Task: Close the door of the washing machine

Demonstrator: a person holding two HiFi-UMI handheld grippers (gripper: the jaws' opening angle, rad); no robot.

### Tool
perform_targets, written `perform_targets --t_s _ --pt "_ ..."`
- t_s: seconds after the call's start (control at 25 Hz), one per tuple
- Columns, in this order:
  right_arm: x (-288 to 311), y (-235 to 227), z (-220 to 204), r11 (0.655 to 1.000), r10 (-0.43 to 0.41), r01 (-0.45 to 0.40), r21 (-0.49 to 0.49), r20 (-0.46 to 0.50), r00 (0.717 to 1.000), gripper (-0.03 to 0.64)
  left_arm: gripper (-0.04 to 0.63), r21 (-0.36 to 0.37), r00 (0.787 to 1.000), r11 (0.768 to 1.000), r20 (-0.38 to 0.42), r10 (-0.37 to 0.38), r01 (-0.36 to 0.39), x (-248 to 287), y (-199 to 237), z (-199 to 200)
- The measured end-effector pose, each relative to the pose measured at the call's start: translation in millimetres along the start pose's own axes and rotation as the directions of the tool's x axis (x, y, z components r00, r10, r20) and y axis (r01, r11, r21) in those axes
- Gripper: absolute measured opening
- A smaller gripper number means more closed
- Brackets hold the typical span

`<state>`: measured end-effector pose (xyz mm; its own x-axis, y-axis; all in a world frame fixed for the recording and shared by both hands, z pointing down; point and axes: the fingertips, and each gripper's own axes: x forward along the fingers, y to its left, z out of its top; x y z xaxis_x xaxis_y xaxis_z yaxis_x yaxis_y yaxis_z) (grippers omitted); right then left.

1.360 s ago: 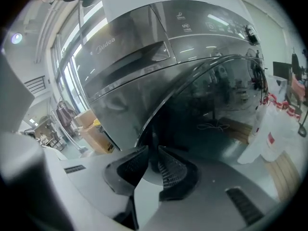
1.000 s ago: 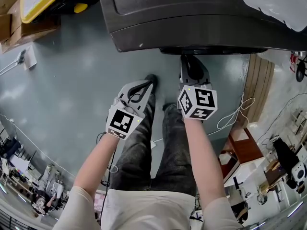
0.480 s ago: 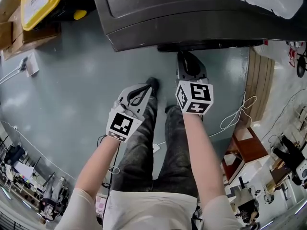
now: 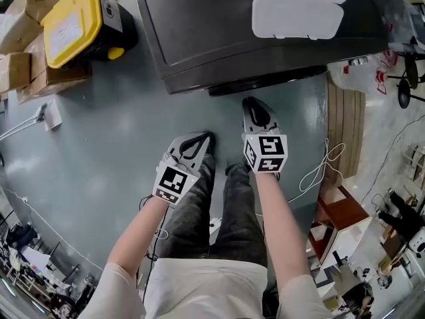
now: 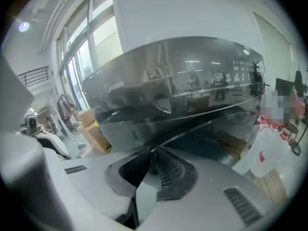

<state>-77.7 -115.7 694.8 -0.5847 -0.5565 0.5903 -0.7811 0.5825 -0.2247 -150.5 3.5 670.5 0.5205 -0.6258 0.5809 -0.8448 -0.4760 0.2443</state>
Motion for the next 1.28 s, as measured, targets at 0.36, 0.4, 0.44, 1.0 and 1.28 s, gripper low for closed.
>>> perform_targets --t_s 0.36,0.4,0.44,1.0,1.28 --pt "-111 8 92 0.999 -0.02 0.023 -0.042 0.057 0.998 0.04 0.008 0.095 0.996 0.994 0.052 -0.067 0.062 -46 -37 115" --pt "-128 8 103 0.999 -0.023 0.026 -0.038 0.065 0.998 0.038 0.008 0.103 0.996 0.992 0.054 -0.076 0.07 -53 -44 127" --pt "-144 9 113 0.999 -0.029 0.031 -0.036 0.073 0.997 0.038 0.008 0.113 0.995 0.99 0.057 -0.086 0.079 -60 -51 139" --pt "-330 19 212 0.986 -0.153 0.163 -0.035 0.206 0.966 0.037 0.008 0.26 0.973 0.95 0.108 -0.206 0.172 -133 -126 275" --pt "-413 16 228 0.974 -0.209 0.224 -0.03 0.262 0.942 0.037 0.008 0.302 0.956 0.934 0.158 -0.248 0.192 -171 -164 320"
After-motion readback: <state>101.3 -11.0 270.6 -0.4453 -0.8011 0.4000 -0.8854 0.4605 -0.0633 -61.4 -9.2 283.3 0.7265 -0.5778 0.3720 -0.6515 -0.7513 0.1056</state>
